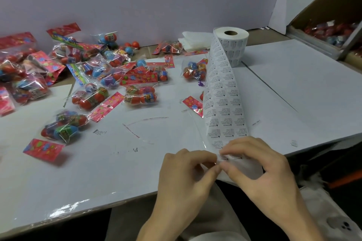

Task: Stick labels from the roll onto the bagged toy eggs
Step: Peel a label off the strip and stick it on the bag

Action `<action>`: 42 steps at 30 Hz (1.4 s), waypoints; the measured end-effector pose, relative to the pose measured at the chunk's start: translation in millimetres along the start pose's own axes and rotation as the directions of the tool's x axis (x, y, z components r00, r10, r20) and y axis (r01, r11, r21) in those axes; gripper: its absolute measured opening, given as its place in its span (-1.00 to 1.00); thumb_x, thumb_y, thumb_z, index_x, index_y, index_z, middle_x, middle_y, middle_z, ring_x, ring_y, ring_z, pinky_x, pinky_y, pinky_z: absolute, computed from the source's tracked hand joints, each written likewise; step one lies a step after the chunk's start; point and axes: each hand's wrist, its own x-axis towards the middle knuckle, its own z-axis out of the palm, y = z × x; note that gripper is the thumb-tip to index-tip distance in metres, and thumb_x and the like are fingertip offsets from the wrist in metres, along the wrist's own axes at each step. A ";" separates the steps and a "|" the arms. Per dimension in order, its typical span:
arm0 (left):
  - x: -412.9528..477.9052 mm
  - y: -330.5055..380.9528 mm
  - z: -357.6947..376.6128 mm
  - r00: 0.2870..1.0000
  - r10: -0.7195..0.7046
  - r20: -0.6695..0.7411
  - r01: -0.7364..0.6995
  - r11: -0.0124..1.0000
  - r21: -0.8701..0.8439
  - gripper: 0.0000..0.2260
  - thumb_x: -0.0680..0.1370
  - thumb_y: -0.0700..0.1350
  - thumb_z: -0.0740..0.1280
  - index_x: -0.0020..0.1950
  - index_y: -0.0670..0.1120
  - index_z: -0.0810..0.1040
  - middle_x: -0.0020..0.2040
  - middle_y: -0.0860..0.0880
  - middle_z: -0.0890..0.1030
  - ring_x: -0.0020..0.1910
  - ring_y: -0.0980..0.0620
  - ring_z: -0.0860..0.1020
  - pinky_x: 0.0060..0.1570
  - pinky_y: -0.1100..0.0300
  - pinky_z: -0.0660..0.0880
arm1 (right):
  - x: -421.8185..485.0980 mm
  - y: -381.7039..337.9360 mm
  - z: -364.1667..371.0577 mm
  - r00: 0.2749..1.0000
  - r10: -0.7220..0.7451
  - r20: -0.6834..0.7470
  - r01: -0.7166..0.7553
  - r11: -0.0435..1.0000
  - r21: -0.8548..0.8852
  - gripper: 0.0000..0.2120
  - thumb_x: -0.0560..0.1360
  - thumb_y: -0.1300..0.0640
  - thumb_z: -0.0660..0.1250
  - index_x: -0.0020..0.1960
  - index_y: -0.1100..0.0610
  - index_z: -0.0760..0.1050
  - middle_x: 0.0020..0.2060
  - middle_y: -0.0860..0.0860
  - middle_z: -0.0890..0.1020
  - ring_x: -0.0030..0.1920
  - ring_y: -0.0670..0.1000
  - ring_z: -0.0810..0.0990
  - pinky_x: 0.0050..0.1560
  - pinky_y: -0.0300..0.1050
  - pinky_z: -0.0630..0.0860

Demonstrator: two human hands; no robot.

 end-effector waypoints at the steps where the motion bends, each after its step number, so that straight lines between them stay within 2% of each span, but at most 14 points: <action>1: -0.7 0.1 -0.7 1.000 0.023 0.006 -0.023 1.000 0.017 -0.86 0.45 0.25 0.31 -0.04 0.30 0.59 -0.18 0.36 0.64 -0.06 0.13 0.58 -0.04 0.15 0.46 | 0.0 -0.1 1.3 1.000 0.001 0.002 -0.001 1.000 -0.017 -0.74 0.38 -0.17 0.48 -0.03 -0.05 0.66 0.00 -0.17 0.64 0.13 -0.02 0.62 0.14 -0.26 0.53; 4: -1.6 -1.4 -3.2 0.998 0.050 0.047 -0.050 0.999 0.002 -0.83 0.46 0.16 0.35 0.04 0.27 0.59 -0.16 0.35 0.65 -0.05 0.12 0.58 0.00 0.08 0.47 | 1.4 -0.7 4.1 1.000 -0.017 -0.010 0.016 0.999 -0.046 -0.81 0.37 -0.06 0.51 -0.06 -0.04 0.68 -0.03 -0.20 0.64 0.11 -0.03 0.63 0.13 -0.16 0.53; 11: -1.3 -4.0 -3.8 0.999 0.027 0.020 -0.026 0.998 -0.058 -0.85 0.44 0.05 0.41 -0.02 0.25 0.61 -0.18 0.27 0.67 -0.06 0.08 0.61 -0.04 0.09 0.51 | 4.5 -4.0 7.6 0.997 -0.068 -0.038 0.065 0.995 -0.073 -0.87 0.38 -0.03 0.54 -0.13 0.00 0.69 -0.09 -0.21 0.64 0.04 -0.06 0.63 0.06 -0.10 0.54; 14: -2.4 -5.6 -4.2 1.000 0.009 0.012 -0.009 0.999 -0.053 -0.85 0.44 0.03 0.43 -0.03 0.25 0.63 -0.19 0.27 0.67 -0.05 0.10 0.62 -0.02 0.10 0.52 | 3.4 -5.8 7.8 0.997 -0.056 -0.048 0.053 0.997 -0.056 -0.84 0.41 -0.09 0.52 -0.15 0.00 0.69 -0.10 -0.21 0.64 0.03 -0.06 0.64 0.05 -0.14 0.54; 17: -4.1 -4.9 -3.9 0.999 -0.030 0.021 0.030 0.999 -0.025 -0.82 0.42 0.06 0.42 0.00 0.21 0.70 -0.17 0.30 0.66 -0.03 0.15 0.61 0.02 0.23 0.49 | 3.0 -6.8 6.0 0.997 -0.049 -0.056 0.045 0.997 -0.064 -0.85 0.46 -0.09 0.53 -0.17 -0.02 0.68 -0.13 -0.20 0.65 0.00 -0.07 0.64 0.02 -0.22 0.53; 19: -5.3 -3.6 -4.2 0.999 -0.037 0.027 0.037 0.999 -0.022 -0.81 0.42 0.06 0.42 0.00 0.24 0.70 -0.16 0.33 0.65 -0.02 0.16 0.60 0.03 0.29 0.46 | 4.9 -7.5 4.1 0.996 -0.051 -0.078 0.046 0.997 -0.060 -0.87 0.45 -0.08 0.45 -0.18 -0.03 0.65 -0.16 -0.19 0.65 -0.03 -0.08 0.64 -0.02 -0.31 0.49; 22: -4.9 -3.1 -4.7 0.999 -0.040 0.020 0.041 0.998 -0.047 -0.85 0.42 0.02 0.45 -0.10 0.29 0.64 -0.19 0.29 0.66 -0.04 0.17 0.61 -0.01 0.37 0.45 | 8.0 -7.3 2.5 0.989 -0.047 -0.142 0.044 0.999 -0.026 -0.91 0.47 -0.01 0.49 -0.17 -0.03 0.63 -0.19 -0.17 0.64 -0.10 -0.10 0.63 -0.08 -0.47 0.42; 26: -5.6 -2.3 -5.4 0.998 -0.051 0.019 0.052 0.998 -0.038 -0.72 0.47 -0.12 0.54 -0.11 0.29 0.61 -0.21 0.26 0.67 -0.06 0.18 0.60 -0.04 0.44 0.39 | 13.4 -11.7 -0.4 0.963 0.019 -0.269 0.010 0.994 0.105 -0.90 0.48 -0.11 0.49 -0.15 -0.11 0.63 -0.23 -0.17 0.66 -0.24 -0.07 0.61 -0.19 -0.49 0.42; 29: -5.8 -3.1 -7.3 0.998 -0.050 0.034 0.050 0.999 -0.016 -0.78 0.47 -0.15 0.53 -0.16 0.18 0.64 -0.19 0.23 0.67 -0.06 0.18 0.62 -0.06 0.45 0.41 | 16.9 -16.4 -4.0 0.952 0.060 -0.300 0.005 0.977 0.211 -0.90 0.45 -0.11 0.47 -0.07 -0.13 0.65 -0.25 -0.15 0.70 -0.26 -0.06 0.67 -0.21 -0.42 0.50; 32: -4.1 -2.9 -10.5 0.999 -0.045 -0.002 0.045 0.998 -0.051 -0.83 0.46 -0.11 0.56 -0.09 0.13 0.64 -0.09 0.23 0.66 -0.03 0.21 0.63 -0.07 0.45 0.46 | 20.0 -21.3 -3.5 0.974 0.025 -0.226 0.035 0.966 0.256 -0.81 0.46 0.09 0.56 0.00 -0.14 0.66 -0.15 -0.11 0.73 -0.16 -0.04 0.72 -0.09 -0.36 0.56; 34: -1.6 -2.9 -12.8 0.990 -0.088 -0.107 0.066 0.980 -0.189 -0.82 0.47 -0.01 0.55 0.01 0.13 0.61 0.01 0.23 0.67 0.01 0.18 0.66 -0.01 0.38 0.53 | 22.6 -24.6 -1.3 0.989 -0.003 -0.149 0.041 0.967 0.253 -0.69 0.42 0.16 0.56 0.06 -0.18 0.65 -0.07 -0.15 0.73 -0.06 -0.06 0.72 -0.02 -0.36 0.56; 37: 6.7 1.9 -21.9 0.963 -0.172 -0.207 0.067 0.897 -0.436 -0.86 0.59 0.10 0.37 0.07 0.10 0.66 0.00 0.16 0.71 -0.01 0.08 0.70 -0.02 0.22 0.62 | 27.6 -27.8 3.1 1.000 -0.018 0.003 0.017 0.975 0.221 -0.53 0.40 0.16 0.57 0.18 -0.25 0.59 -0.01 -0.20 0.71 0.03 -0.09 0.70 0.06 -0.38 0.55; 39: 16.0 5.1 -32.6 0.980 -0.097 -0.174 0.020 0.917 -0.399 -0.84 0.63 0.11 0.32 0.07 0.13 0.67 -0.01 0.16 0.72 -0.02 0.09 0.69 -0.03 0.26 0.60 | 33.4 -28.9 6.9 0.995 -0.017 0.099 -0.006 0.976 0.220 -0.46 0.41 0.21 0.57 0.24 -0.27 0.56 -0.02 -0.18 0.71 0.05 -0.08 0.70 0.11 -0.31 0.57; 42: 29.2 8.4 -46.5 0.997 0.017 -0.072 -0.035 0.964 -0.262 -0.89 0.58 0.04 0.39 0.04 0.13 0.70 -0.02 0.19 0.72 0.02 0.09 0.68 0.00 0.22 0.59 | 45.7 -35.4 11.4 0.986 -0.031 0.164 -0.008 0.973 0.233 -0.41 0.44 0.25 0.55 0.30 -0.25 0.52 -0.05 -0.17 0.73 0.07 -0.06 0.71 0.20 -0.14 0.56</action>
